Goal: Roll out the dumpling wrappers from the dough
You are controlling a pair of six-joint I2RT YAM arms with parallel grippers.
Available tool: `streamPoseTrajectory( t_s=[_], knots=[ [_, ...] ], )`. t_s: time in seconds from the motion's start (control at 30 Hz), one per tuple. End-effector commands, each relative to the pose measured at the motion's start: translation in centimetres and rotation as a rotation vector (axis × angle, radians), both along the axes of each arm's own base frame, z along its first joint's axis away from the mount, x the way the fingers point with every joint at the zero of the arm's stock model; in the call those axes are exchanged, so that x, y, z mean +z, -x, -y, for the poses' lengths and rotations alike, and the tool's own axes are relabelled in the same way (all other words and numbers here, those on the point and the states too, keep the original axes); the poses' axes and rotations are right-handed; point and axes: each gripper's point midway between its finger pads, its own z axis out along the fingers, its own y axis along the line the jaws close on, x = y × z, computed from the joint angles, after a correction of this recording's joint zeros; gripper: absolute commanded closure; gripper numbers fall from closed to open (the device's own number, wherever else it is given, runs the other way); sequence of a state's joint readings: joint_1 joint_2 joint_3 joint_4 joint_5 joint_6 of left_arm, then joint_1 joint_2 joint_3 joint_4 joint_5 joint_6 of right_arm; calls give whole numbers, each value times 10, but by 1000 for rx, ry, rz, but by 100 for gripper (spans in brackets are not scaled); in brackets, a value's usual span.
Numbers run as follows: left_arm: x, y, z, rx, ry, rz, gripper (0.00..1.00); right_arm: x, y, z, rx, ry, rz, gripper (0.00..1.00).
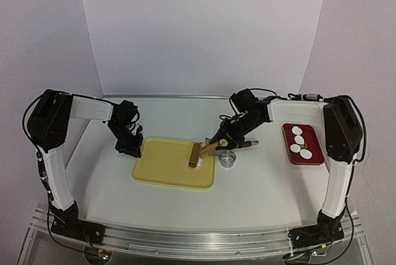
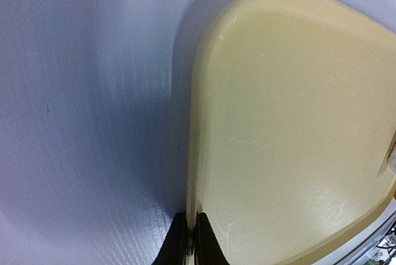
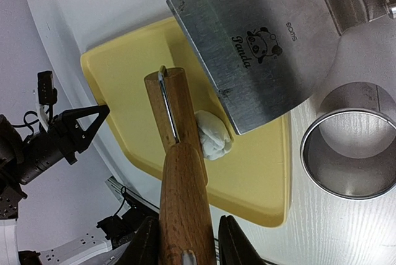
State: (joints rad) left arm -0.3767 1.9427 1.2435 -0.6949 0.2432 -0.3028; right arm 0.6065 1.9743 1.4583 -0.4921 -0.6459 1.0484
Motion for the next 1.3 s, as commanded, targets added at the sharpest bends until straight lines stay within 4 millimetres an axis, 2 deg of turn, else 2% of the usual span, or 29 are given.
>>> streamPoseTrajectory(
  t_s=[0.0, 0.3, 0.47, 0.77, 0.97, 1.27],
  knots=[
    [-19, -8, -20, 49, -118, 0, 100, -73, 40, 76, -48, 369, -176, 100],
    [-20, -7, -20, 56, -115, -8, 100, -95, 51, 98, -16, 448, -208, 100],
    [-17, -9, -16, 53, -99, -2, 100, -108, 46, 94, 15, 460, -216, 100],
    [-20, -10, -14, 58, -89, -12, 100, -136, 53, 107, 45, 546, -259, 100],
    [-23, -10, -17, 62, -100, -15, 100, -141, 56, 118, 47, 593, -267, 100],
    [-23, -16, -18, 68, -98, -11, 100, -138, 67, 149, 43, 645, -275, 100]
  ],
)
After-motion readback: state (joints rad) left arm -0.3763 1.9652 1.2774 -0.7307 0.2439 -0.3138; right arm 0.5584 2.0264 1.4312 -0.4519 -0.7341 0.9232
